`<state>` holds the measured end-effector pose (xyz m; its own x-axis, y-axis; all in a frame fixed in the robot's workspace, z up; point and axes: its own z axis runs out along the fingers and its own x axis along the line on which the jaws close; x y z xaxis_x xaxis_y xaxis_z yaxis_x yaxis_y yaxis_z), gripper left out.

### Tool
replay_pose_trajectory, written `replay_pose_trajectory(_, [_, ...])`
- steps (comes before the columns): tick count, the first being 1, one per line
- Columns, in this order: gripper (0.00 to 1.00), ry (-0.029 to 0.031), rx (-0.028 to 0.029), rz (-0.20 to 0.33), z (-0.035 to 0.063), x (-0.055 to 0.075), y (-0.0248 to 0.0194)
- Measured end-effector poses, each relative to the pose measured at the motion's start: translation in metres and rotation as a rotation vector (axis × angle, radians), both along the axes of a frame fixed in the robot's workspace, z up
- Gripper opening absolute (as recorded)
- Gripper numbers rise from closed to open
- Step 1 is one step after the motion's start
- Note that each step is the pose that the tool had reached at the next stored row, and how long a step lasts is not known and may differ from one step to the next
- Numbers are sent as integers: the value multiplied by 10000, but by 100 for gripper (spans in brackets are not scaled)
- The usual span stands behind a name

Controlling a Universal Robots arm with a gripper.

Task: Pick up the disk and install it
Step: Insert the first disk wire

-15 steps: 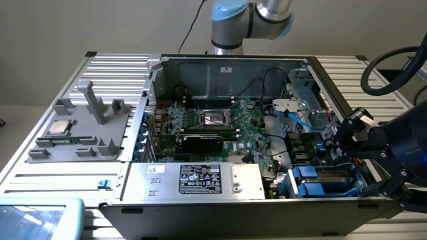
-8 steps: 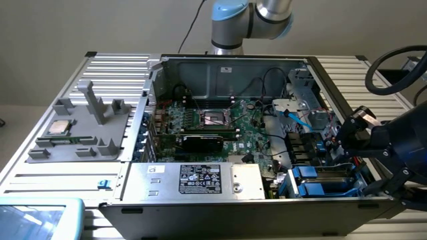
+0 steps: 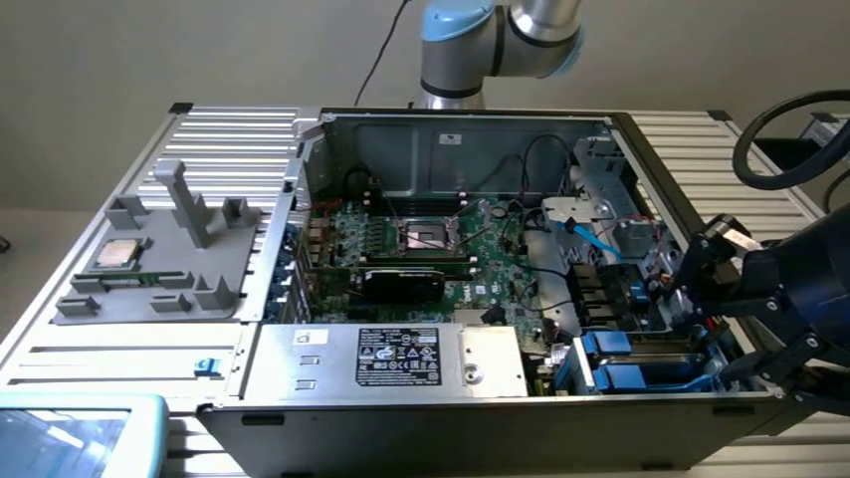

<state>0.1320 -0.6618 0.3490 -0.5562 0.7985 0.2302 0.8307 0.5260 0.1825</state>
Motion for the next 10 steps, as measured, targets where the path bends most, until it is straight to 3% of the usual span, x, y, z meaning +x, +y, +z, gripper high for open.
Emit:
replay_pose_trajectory(1, [51,0,0,6,0,8,0])
replay_pose_trajectory(7, [51,-16,12,58,-14,56,1])
replay_pose_trajectory(9, [42,-34,15,67,-26,58,3])
replay_pose_trajectory(10, [42,-43,15,71,-32,58,4])
